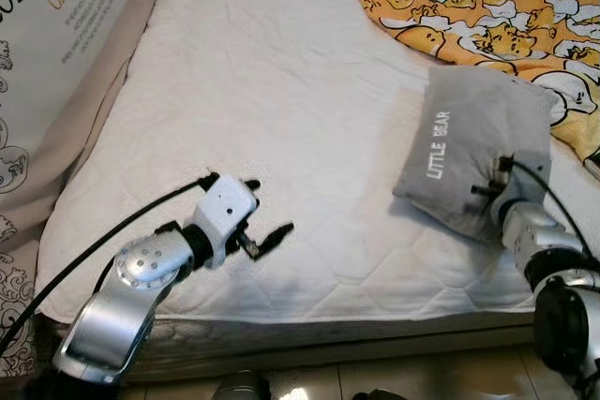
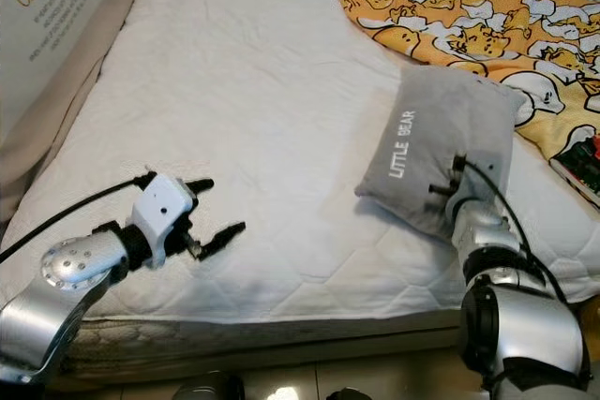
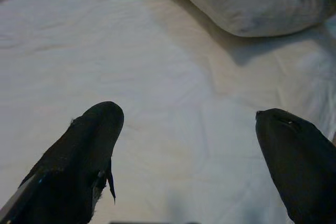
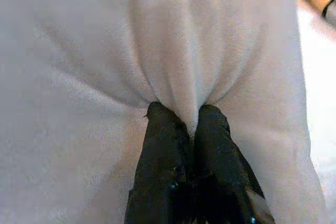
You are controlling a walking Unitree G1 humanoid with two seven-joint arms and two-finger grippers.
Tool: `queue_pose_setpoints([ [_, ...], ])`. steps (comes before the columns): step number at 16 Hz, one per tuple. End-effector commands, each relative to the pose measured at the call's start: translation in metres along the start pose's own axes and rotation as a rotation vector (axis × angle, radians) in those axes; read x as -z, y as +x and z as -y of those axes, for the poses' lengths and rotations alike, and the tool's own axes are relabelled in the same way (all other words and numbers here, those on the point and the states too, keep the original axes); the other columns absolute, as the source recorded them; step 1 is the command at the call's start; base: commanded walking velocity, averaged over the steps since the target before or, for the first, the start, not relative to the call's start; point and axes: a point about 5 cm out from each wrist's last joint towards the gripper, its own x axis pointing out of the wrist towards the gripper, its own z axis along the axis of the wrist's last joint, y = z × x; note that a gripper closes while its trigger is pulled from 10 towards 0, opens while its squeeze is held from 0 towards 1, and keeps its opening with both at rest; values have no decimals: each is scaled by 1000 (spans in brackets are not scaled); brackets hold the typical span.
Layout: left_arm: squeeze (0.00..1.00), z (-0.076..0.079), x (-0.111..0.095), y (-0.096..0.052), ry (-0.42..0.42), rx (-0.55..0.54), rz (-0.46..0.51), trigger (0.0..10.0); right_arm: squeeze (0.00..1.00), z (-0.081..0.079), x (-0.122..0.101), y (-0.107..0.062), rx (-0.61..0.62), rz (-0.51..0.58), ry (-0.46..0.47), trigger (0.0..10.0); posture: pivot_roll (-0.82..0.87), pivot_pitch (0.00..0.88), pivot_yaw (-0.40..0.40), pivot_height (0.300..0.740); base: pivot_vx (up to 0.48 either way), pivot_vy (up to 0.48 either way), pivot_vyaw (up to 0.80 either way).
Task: Clean up the room
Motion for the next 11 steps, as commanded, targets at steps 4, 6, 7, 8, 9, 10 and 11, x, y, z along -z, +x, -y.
queue_pose_setpoints([
  [4,0,-22,-6,6,6,-178,39,10000,0,-16,-73,-3,-124,211,-3,0,108,0,-22,740,0,0,0],
  [6,0,-30,-9,6,14,-253,61,10000,0,-29,-85,-6,-191,258,-12,0,107,0,-38,740,0,0,0],
  [7,0,-32,-9,5,19,-274,65,10000,0,-32,-89,-7,-208,272,-8,0,106,0,-41,740,0,0,0],
  [8,0,-37,-9,3,17,-315,73,10000,0,-38,-96,-9,-243,293,-6,0,104,0,-44,740,0,0,0],
  [9,0,-42,-10,2,13,-364,86,10000,0,-46,-104,-12,-300,321,-17,0,100,0,-48,740,0,0,0],
  [10,0,-45,-10,1,15,-397,97,10000,0,-54,-110,-15,-350,343,-28,0,99,0,-49,740,0,0,0],
  [11,0,-46,-11,1,17,-408,101,10000,0,-57,-112,-16,-368,350,-30,0,97,0,-51,740,0,0,0],
])
